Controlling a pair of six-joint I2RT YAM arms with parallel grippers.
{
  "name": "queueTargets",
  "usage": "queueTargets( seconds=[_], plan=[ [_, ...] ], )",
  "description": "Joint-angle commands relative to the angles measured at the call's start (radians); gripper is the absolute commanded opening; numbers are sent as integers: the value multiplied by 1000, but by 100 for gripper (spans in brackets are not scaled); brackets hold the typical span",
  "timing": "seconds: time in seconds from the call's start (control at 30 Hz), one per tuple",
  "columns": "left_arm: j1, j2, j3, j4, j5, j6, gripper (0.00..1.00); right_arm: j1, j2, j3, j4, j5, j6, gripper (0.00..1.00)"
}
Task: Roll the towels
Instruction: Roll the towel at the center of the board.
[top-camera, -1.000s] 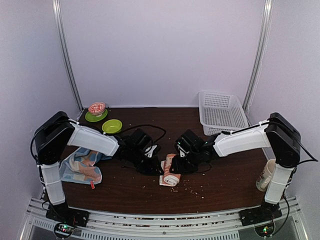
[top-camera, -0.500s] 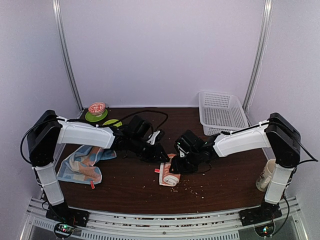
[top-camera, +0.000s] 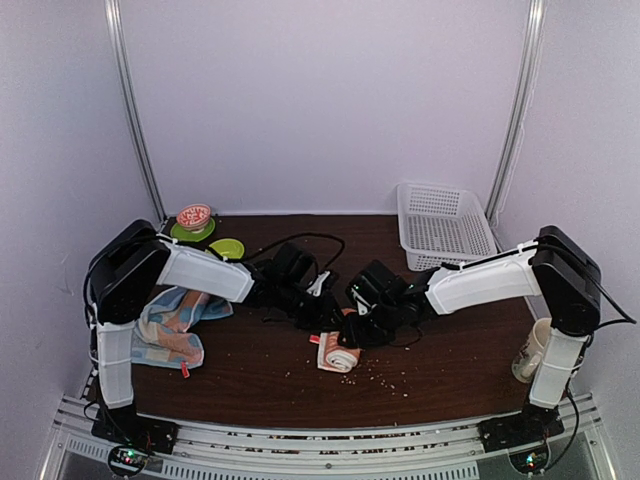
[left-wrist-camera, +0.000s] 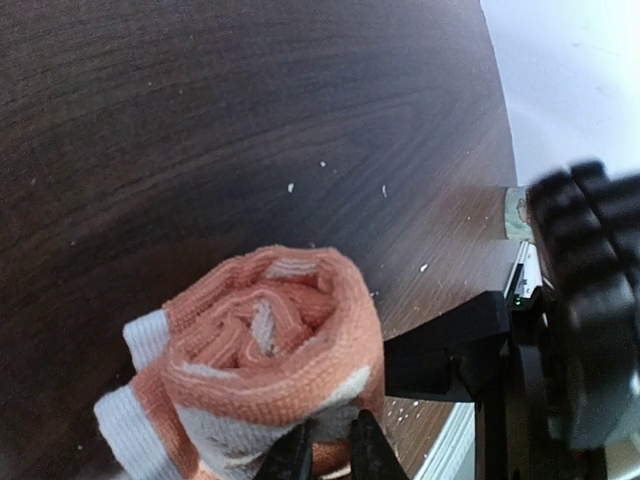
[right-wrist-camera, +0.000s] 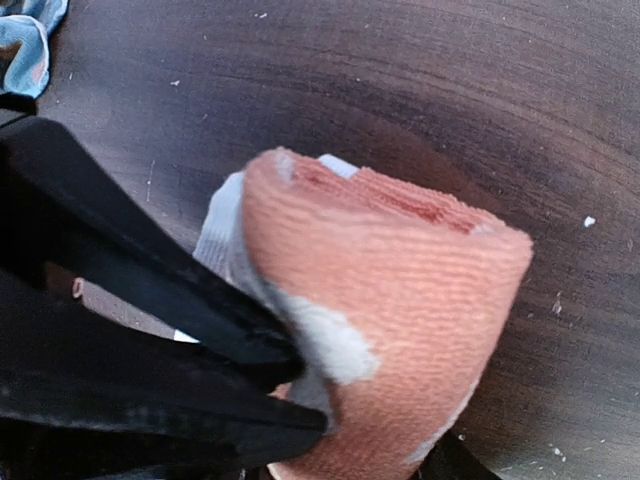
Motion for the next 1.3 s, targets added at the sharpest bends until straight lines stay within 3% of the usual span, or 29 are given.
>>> queueTargets(
  seconds=[0.0, 0.13, 0.33, 0.93, 1.07, 1.27],
  plan=[
    [25, 59, 7, 93, 17, -55, 16, 18, 0, 8, -33, 27, -34, 53],
    [48, 100, -28, 144, 5, -130, 19, 19, -49, -15, -34, 32, -6, 66],
    [56, 116, -56, 183, 4, -165, 19, 20, -97, -67, -13, 20, 25, 72],
    [56, 112, -122, 214, -6, -173, 16, 77, -60, -111, -99, 1, 20, 69],
    [55, 103, -142, 224, -9, -174, 16, 58, -147, -115, -84, -25, 15, 70],
    [54, 79, -170, 247, -26, -178, 15, -18, -301, -221, 98, -56, 124, 71]
  ],
)
